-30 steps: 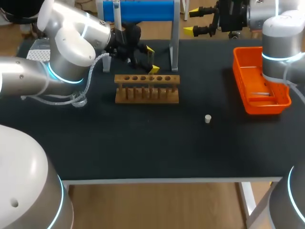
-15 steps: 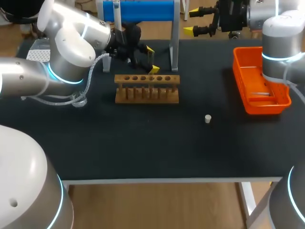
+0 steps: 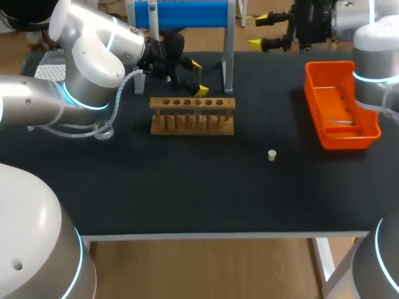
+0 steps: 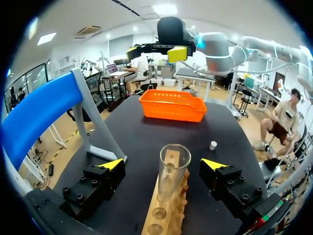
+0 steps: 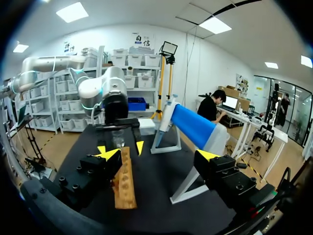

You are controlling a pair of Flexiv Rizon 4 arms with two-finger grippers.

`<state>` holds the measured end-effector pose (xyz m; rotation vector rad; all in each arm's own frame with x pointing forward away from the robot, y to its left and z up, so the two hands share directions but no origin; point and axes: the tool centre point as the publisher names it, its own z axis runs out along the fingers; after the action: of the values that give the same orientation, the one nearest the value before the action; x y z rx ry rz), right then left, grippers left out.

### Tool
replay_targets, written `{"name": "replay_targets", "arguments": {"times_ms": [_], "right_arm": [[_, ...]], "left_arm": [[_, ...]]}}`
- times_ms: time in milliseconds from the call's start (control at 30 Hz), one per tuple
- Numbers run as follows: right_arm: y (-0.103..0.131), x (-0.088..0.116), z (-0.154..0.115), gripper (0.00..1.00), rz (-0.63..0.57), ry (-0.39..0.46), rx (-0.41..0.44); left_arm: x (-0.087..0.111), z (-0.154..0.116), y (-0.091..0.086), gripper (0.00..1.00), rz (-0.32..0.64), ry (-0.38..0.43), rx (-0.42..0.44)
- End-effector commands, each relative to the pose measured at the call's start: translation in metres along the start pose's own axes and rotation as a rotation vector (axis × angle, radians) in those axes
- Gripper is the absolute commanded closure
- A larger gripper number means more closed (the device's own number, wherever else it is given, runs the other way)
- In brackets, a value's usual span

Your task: Invert the test tube, pick up the pipette, mount the tip to pipette, aspirate from beaker and dispense into the tube, eject the tip, return the pipette, and cap with the stopper.

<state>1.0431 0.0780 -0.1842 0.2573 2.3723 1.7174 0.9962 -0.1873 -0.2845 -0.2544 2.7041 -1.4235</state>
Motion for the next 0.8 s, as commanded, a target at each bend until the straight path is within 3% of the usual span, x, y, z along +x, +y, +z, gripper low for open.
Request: {"name": "replay_targets", "arguments": {"times_ms": [33,433,633,800], "right_arm": [[0.001,0.028,-0.048,0.0,-0.005,-0.019,0.022],[-0.045,0.087,-0.112,0.0,0.037,-0.095,0.115],[-0.077,0.116,-0.127,0.0,-0.019,-0.11,0.164],[-0.102,0.13,-0.132,0.0,-0.007,-0.113,0.183]], "left_arm": [[-0.001,0.0,0.0,0.0,0.0,0.002,-0.002],[-0.001,0.0,0.0,0.0,0.0,0.002,-0.002],[-0.001,0.0,0.0,0.0,0.0,0.002,-0.002],[-0.001,0.0,0.0,0.0,0.0,0.002,-0.002]]}}
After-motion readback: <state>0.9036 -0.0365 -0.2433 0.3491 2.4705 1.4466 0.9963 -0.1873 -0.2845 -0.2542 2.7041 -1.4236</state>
